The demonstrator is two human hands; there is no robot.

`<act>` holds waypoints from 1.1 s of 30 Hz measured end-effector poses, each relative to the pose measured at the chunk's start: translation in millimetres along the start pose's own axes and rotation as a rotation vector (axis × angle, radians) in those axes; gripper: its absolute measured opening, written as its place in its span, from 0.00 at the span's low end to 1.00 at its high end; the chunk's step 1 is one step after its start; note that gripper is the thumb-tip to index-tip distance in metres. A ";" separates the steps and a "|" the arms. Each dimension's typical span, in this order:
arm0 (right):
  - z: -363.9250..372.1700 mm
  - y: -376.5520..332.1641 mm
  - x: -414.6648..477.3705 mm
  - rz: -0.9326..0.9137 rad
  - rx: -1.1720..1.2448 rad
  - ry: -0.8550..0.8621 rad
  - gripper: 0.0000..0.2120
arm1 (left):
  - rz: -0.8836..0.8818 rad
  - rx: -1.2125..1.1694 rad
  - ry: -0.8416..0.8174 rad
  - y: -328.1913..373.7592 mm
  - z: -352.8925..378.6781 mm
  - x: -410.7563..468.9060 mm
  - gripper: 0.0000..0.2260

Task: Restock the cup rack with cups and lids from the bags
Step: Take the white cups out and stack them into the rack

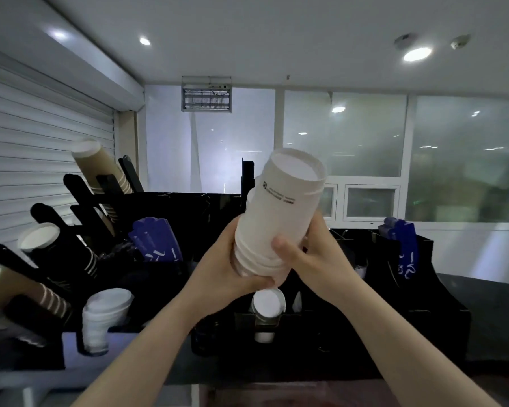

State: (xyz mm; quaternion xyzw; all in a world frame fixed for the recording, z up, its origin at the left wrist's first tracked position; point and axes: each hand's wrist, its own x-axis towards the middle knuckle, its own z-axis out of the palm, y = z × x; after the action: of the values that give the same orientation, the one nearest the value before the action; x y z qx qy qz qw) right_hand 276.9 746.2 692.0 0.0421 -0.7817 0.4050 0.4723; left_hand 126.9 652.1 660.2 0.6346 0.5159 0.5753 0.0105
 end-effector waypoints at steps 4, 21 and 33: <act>-11.6 0.5 -0.3 -0.013 0.002 0.082 0.34 | -0.086 0.077 -0.065 -18.3 6.9 -8.3 0.41; -6.3 48.6 -5.3 0.098 -0.374 0.048 0.35 | -0.243 0.170 0.025 -58.7 -5.7 -27.6 0.26; 4.7 77.5 -22.2 0.026 -0.979 -0.223 0.41 | -0.313 0.121 0.011 -72.8 -0.9 -31.9 0.17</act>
State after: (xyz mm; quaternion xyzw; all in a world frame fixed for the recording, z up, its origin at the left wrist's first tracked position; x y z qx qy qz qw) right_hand 251.1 787.7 627.8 -0.1511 -0.9263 -0.0101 0.3450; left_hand 85.6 664.3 593.3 0.5427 0.6423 0.5380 0.0588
